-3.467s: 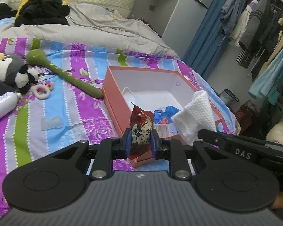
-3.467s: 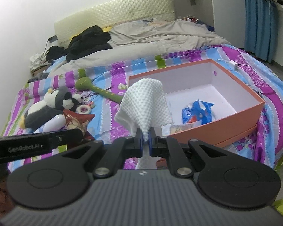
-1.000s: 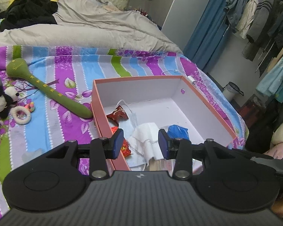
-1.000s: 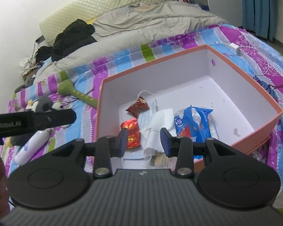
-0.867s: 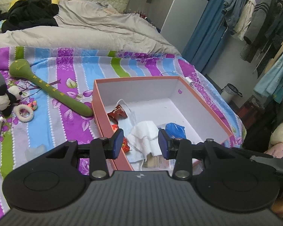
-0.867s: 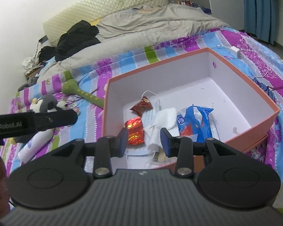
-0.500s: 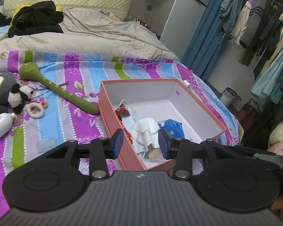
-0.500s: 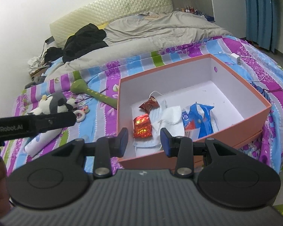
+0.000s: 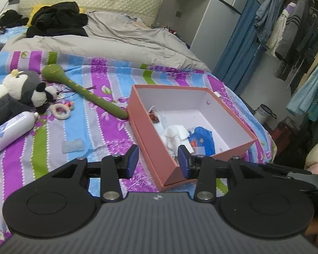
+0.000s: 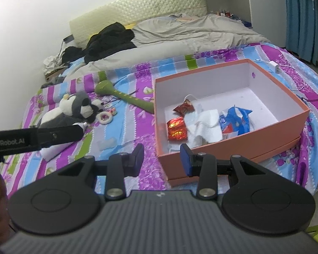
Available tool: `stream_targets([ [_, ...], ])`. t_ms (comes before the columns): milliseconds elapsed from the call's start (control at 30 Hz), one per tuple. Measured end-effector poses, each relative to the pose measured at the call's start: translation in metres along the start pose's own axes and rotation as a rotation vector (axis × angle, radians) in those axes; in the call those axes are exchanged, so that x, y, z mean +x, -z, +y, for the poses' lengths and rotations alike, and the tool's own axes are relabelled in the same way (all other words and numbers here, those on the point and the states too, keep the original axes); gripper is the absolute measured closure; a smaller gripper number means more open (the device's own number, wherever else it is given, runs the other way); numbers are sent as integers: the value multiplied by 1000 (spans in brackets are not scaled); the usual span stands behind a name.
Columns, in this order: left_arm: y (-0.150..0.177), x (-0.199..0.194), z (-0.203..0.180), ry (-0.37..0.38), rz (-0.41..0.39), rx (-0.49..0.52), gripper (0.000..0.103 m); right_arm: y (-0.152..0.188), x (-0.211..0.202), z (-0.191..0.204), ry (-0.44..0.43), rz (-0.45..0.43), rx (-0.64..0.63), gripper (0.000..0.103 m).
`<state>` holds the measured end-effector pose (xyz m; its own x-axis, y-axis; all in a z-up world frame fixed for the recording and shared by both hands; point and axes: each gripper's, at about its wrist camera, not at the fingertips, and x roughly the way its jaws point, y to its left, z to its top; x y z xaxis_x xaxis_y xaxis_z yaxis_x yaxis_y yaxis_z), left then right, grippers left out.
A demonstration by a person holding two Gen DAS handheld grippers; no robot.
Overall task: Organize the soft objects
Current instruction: 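Withdraw both tools from the pink box, then close the left tool on the white rope ring while the right tool grips the clear silicone piece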
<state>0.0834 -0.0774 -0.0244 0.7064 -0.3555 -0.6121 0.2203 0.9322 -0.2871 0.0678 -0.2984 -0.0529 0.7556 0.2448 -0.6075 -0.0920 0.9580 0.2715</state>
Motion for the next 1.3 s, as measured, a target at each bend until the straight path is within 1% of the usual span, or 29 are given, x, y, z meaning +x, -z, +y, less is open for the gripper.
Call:
stream_targets([
  [333, 6, -30, 24, -65, -38, -39, 57, 11, 2, 23, -47, 23, -45, 62],
  [567, 17, -40, 38, -102, -23, -68, 57, 16, 6, 46, -95, 33, -84, 62],
  [800, 31, -46, 58, -141, -12, -107, 57, 25, 14, 66, -136, 62, -122, 62],
  [967, 31, -35, 76, -151, 5, -141, 57, 30, 24, 76, -156, 86, -133, 62],
  [1033, 26, -28, 82, -166, 7, -134, 57, 31, 30, 79, -163, 98, -139, 62],
  [1300, 9, 10, 118, -186, 30, -169, 57, 22, 63, 92, -167, 138, -163, 62],
])
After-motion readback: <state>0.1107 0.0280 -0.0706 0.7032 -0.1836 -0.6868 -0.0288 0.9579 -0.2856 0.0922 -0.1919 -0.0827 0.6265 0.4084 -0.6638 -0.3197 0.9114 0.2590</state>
